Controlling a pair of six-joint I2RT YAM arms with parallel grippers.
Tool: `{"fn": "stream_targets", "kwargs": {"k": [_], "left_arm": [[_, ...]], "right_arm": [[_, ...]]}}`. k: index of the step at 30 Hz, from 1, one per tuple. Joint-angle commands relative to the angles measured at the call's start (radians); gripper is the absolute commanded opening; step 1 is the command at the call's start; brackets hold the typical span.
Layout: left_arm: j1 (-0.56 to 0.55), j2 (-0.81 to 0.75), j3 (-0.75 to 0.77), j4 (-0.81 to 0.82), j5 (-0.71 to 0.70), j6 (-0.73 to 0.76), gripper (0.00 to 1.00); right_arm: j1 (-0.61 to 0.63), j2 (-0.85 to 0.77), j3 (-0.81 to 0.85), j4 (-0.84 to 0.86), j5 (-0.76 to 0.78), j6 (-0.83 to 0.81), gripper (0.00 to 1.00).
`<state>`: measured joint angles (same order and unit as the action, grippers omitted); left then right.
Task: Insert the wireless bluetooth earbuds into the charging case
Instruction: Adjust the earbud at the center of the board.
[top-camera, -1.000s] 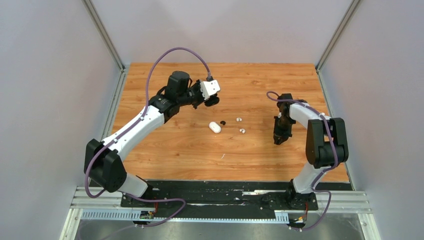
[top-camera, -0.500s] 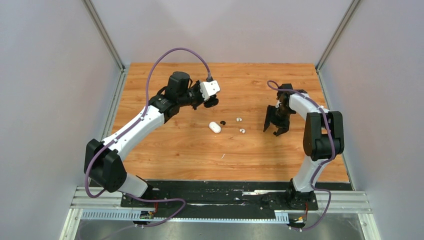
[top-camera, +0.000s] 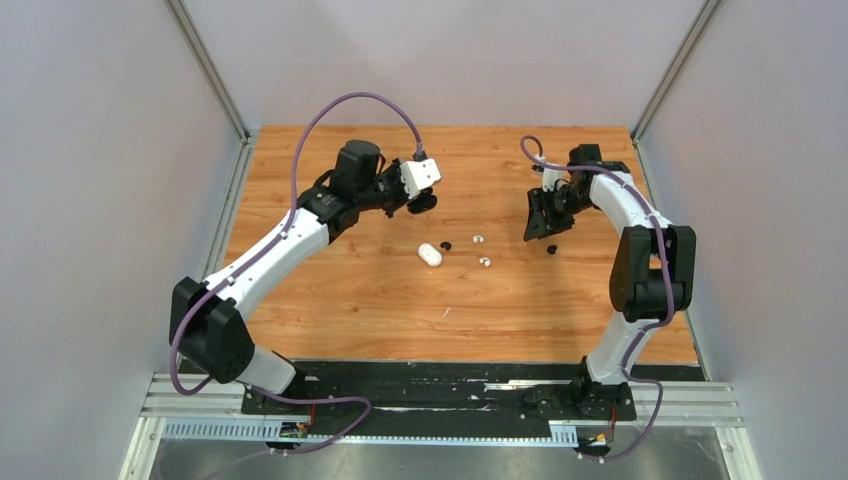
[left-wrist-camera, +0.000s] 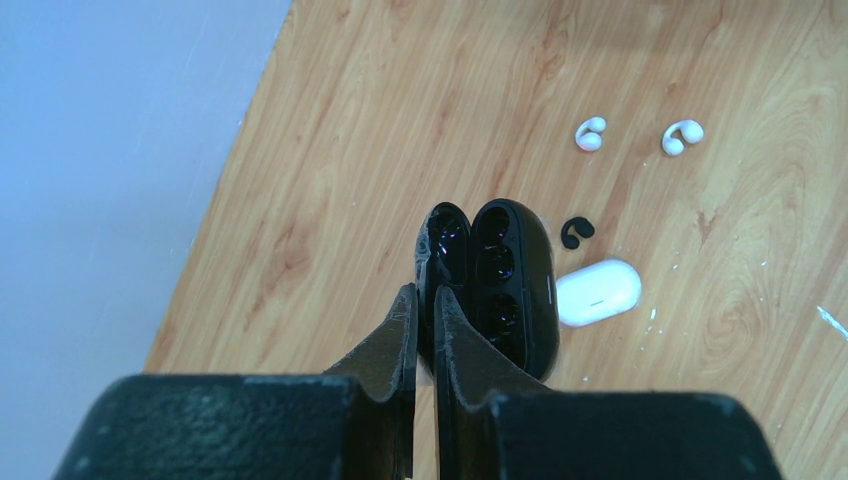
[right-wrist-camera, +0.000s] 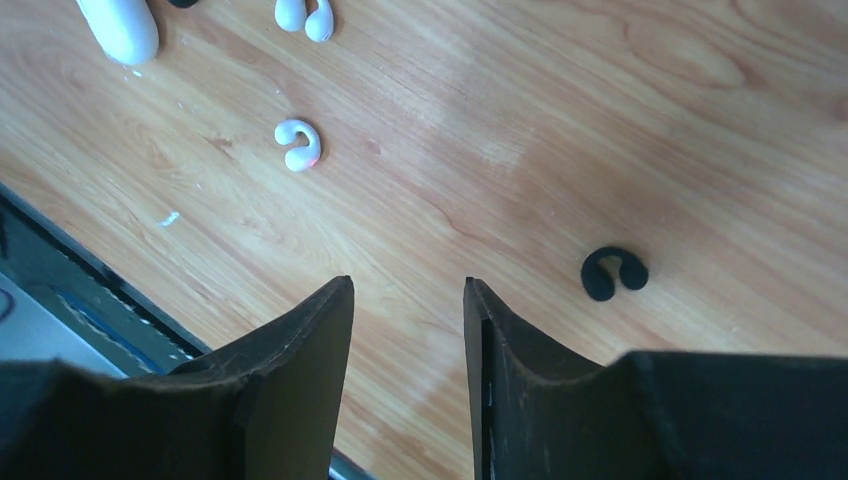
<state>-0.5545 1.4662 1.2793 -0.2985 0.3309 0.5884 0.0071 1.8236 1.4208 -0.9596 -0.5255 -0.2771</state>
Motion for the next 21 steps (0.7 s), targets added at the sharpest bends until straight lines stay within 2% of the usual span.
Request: {"fn": "stream_targets", "kwargs": {"k": [1, 3, 5, 7, 16, 21], "left_arm": [[0.005, -0.003, 0.05, 0.004, 0.011, -0.001, 0.0], [0.005, -0.008, 0.046, 0.002, 0.008, 0.001, 0.0], [0.005, -0.016, 0.04, -0.001, 0.006, 0.005, 0.0], [0.005, -0.022, 0.035, -0.004, 0.005, 0.008, 0.0], [0.006, -0.034, 0.028, -0.006, 0.001, 0.004, 0.0], [0.006, -0.044, 0.019, -0.012, -0.002, 0.009, 0.0]], "right_arm": [[0.002, -0.058, -0.019, 0.079, -0.062, -0.243, 0.43], [0.001, -0.081, -0.027, 0.07, -0.116, -0.428, 0.45], [0.002, -0.11, -0.047, 0.065, -0.106, -0.612, 0.47], [0.002, -0.104, -0.046, 0.072, -0.064, -0.704, 0.46], [0.002, 0.072, 0.019, 0.011, 0.062, -0.807, 0.4], [-0.052, 0.118, 0.074, -0.013, 0.032, -0.814, 0.38]]}}
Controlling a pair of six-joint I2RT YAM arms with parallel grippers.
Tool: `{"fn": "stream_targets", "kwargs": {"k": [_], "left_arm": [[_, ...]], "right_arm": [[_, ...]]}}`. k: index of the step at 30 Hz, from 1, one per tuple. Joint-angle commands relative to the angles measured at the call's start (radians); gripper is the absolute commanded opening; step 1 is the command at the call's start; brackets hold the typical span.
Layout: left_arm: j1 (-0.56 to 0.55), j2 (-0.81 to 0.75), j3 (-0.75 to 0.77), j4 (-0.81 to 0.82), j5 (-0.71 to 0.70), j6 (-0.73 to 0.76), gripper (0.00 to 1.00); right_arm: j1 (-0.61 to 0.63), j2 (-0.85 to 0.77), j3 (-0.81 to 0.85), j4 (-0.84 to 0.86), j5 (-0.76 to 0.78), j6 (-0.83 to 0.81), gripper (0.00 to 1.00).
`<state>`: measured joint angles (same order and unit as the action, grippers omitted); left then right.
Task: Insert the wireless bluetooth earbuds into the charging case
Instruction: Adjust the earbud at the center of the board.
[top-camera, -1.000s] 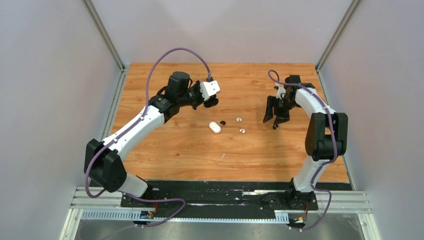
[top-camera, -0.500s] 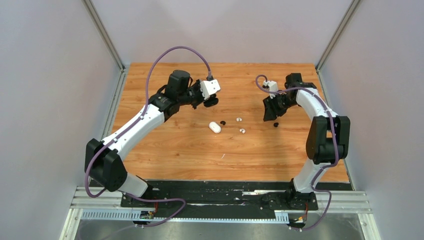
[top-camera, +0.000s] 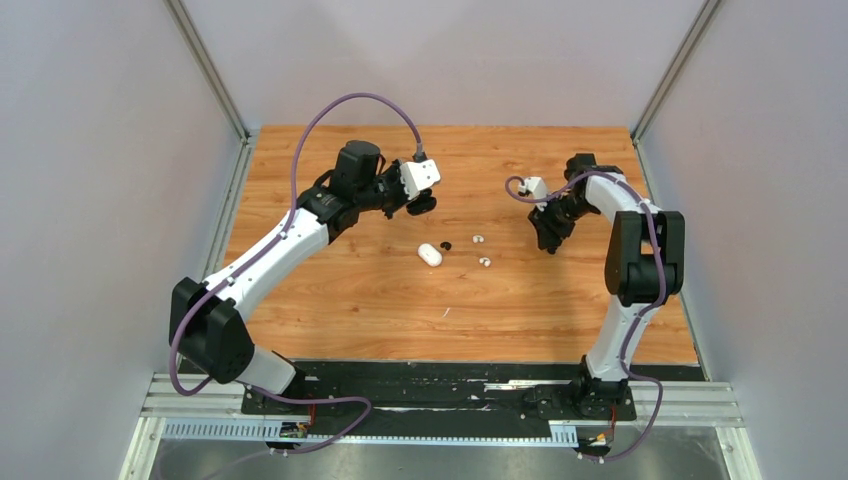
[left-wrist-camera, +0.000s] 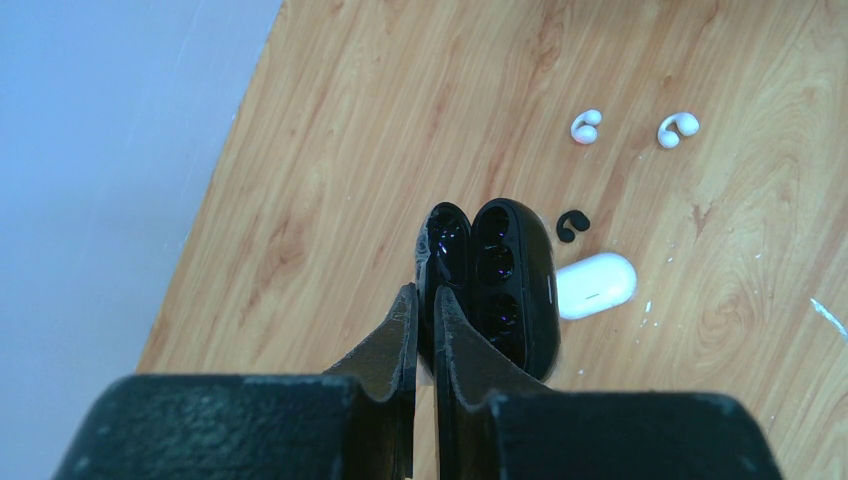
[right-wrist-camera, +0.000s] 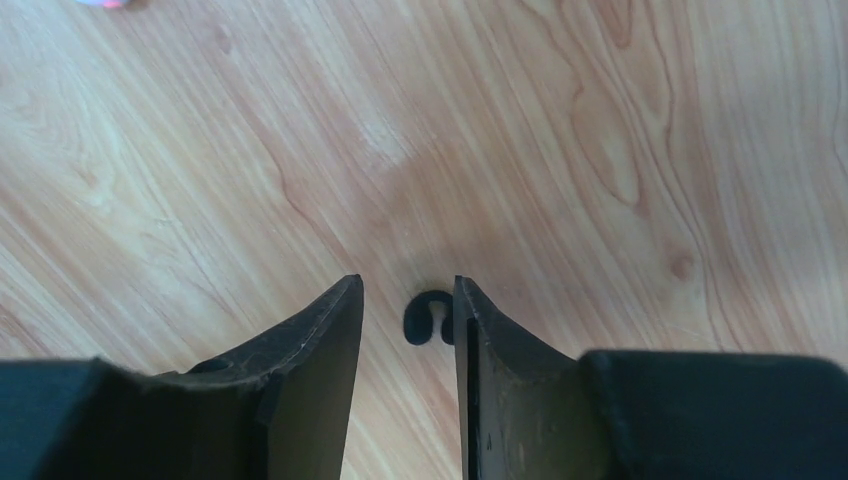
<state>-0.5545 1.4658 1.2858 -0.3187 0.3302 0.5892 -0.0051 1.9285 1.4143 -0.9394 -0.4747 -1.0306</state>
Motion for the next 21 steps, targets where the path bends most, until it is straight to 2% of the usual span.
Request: {"fn": "stream_targets", "kwargs": {"k": [1, 10, 21], "left_arm": [[0.005, -0.045, 0.01, 0.008, -0.002, 0.008, 0.0], [0.005, -0.042, 0.009, 0.006, 0.002, -0.003, 0.0], [0.006, -0.033, 0.014, -0.004, 0.004, -0.005, 0.0]], "right_arm": [[-0.048, 0.023, 0.099, -0.041, -0.025, -0.054, 0.37], [-0.114, 0.132, 0.244, -0.159, -0.099, -0.027, 0.36], [-0.115, 0.153, 0.24, -0.2, -0.157, -0.164, 0.36]]}}
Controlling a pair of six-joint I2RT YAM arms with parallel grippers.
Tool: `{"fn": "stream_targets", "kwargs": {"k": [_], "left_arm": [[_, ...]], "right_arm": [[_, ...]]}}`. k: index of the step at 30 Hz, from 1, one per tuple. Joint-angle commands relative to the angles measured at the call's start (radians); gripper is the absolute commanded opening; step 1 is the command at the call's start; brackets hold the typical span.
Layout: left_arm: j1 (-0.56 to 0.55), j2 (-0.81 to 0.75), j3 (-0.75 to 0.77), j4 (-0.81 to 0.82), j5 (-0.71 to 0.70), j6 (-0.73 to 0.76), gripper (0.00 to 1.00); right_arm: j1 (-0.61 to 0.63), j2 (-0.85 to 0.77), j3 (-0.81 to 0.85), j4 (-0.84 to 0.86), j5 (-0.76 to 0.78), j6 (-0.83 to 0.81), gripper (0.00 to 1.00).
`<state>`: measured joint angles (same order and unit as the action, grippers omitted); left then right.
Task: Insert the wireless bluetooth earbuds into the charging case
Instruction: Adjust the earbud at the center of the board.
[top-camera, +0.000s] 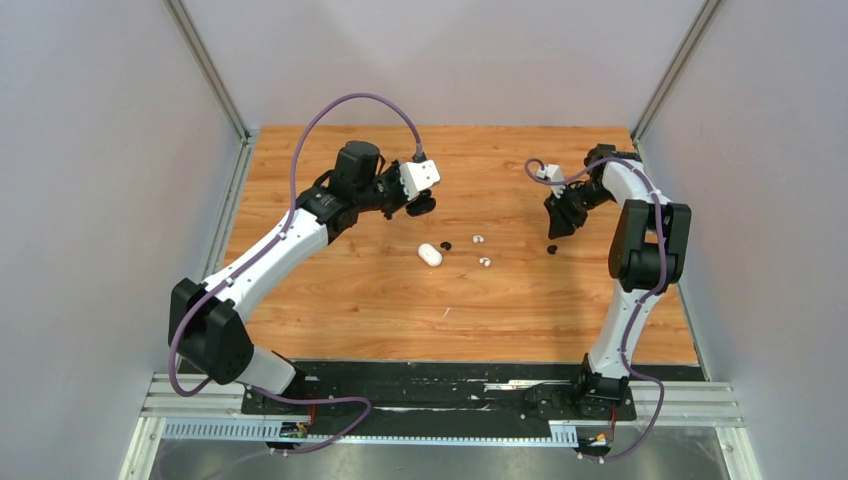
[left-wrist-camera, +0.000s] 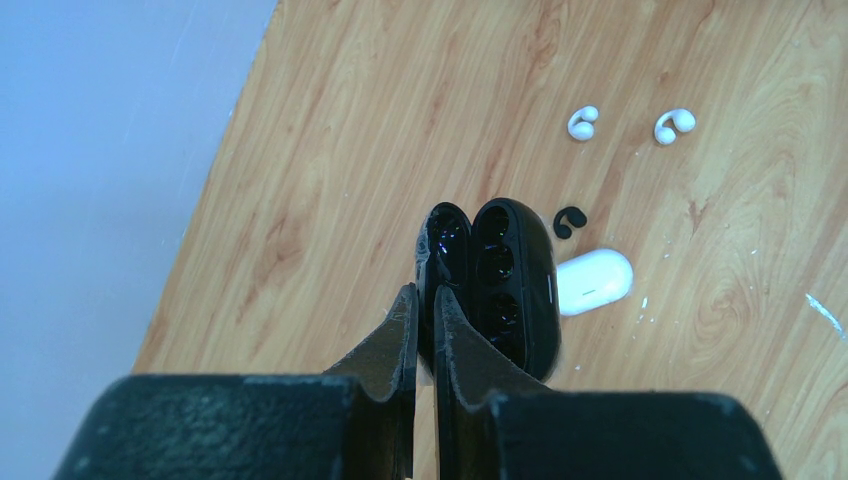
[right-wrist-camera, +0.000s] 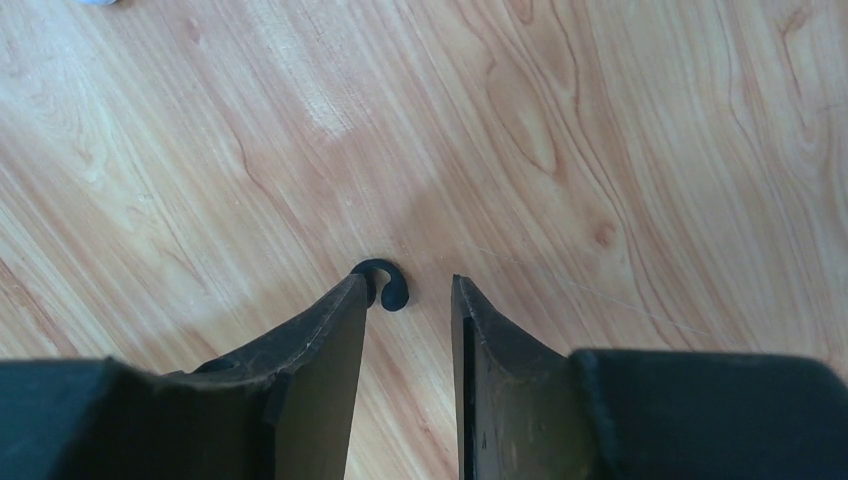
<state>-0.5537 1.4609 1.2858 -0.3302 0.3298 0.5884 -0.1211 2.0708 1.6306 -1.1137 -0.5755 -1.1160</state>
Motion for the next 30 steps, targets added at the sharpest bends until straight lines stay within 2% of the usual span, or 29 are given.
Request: {"fn": "stream_targets", "kwargs": {"k": [1, 8, 30], "left_arm": [[0.005, -0.028, 0.014, 0.008, 0.006, -0.007, 0.0], [0.004, -0.031, 0.014, 0.004, 0.002, -0.016, 0.0], [0.005, -0.03, 0.009, 0.006, 0.003, -0.017, 0.0]], "right_arm": [[0.001, 0.017, 0.026, -0.026, -0.058, -0.088, 0.37], [0.005, 0.049, 0.028, -0.035, -0.062, -0.126, 0.38], [-0.005, 0.017, -0.056, -0.044, -0.035, -0.172, 0.39]]}}
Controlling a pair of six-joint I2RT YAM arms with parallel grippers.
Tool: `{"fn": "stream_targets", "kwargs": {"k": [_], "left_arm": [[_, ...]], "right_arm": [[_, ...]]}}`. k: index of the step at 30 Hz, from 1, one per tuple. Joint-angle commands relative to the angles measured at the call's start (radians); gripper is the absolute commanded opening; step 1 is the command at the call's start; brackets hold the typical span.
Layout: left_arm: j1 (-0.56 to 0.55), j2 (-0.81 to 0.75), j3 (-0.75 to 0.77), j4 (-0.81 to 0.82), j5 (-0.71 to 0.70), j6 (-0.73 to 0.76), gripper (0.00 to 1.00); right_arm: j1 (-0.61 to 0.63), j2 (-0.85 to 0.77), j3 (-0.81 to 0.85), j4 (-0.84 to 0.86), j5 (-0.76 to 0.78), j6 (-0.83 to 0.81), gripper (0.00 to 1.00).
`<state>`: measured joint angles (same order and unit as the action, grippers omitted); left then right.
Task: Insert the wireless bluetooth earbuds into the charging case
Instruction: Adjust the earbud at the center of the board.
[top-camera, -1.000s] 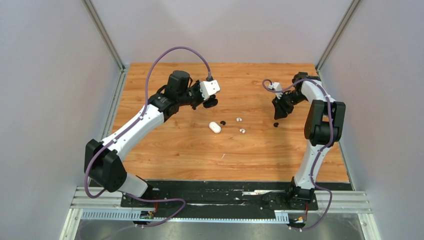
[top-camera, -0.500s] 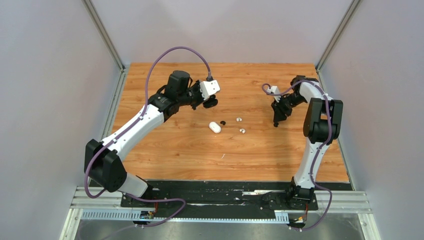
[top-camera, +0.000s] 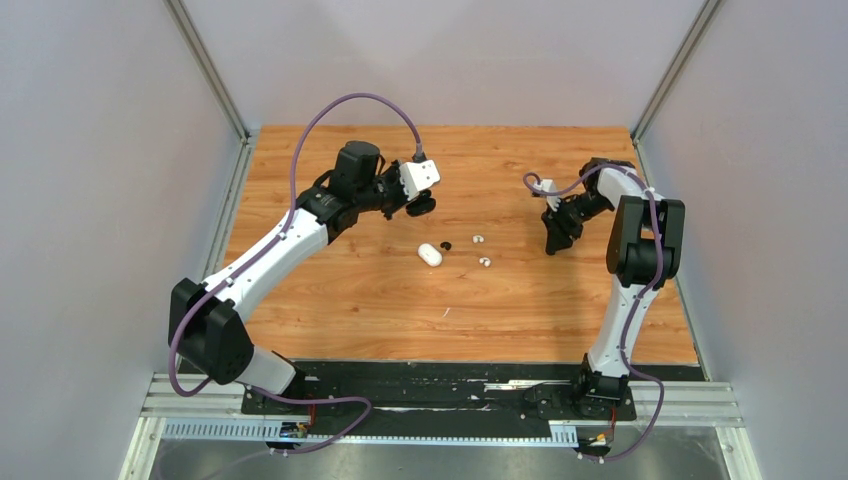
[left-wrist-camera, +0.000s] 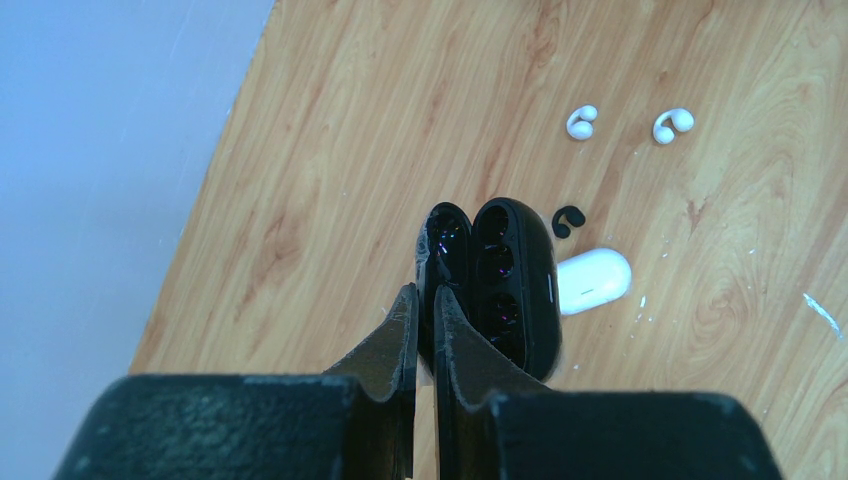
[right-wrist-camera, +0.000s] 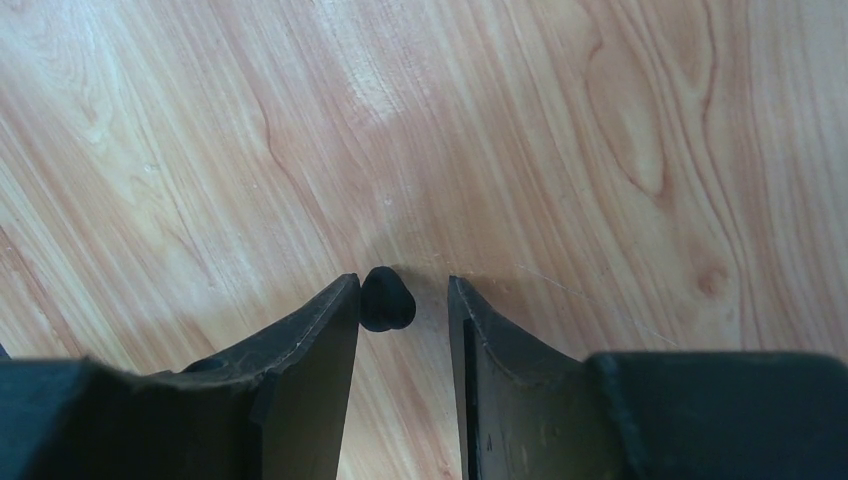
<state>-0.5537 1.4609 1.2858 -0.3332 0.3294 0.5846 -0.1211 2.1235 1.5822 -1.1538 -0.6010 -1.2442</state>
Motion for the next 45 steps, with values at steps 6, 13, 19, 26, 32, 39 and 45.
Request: {"fn": "stream_targets", "kwargs": {"k": [6, 13, 19, 26, 32, 39, 45], "left_arm": [[0.005, -0.031, 0.005, 0.014, 0.002, -0.015, 0.0], [0.004, -0.031, 0.0, 0.021, 0.005, -0.019, 0.0], [0.005, -0.028, -0.001, 0.023, 0.008, -0.018, 0.0], [0.005, -0.003, 0.028, -0.002, 0.023, -0.025, 0.0], [0.006, 0.02, 0.071, -0.054, 0.02, -0.026, 0.0], [0.005, 0.045, 0.122, -0.091, 0.016, -0.033, 0.0], [0.005, 0.058, 0.139, -0.098, 0.02, -0.032, 0.0]], "right_arm": [[-0.022, -0.034, 0.0, -0.009, -0.013, -0.033, 0.37], [-0.042, -0.016, 0.048, -0.061, -0.06, -0.019, 0.19], [-0.076, -0.024, 0.102, -0.086, -0.224, 0.103, 0.15], [-0.104, -0.088, -0.089, 0.124, -0.551, 0.634, 0.15], [-0.11, -0.298, -0.445, 0.534, -0.426, 1.368, 0.17], [-0.103, -0.316, -0.527, 0.623, -0.176, 1.589, 0.11], [-0.1, -0.27, -0.537, 0.626, -0.134, 1.601, 0.12]]}}
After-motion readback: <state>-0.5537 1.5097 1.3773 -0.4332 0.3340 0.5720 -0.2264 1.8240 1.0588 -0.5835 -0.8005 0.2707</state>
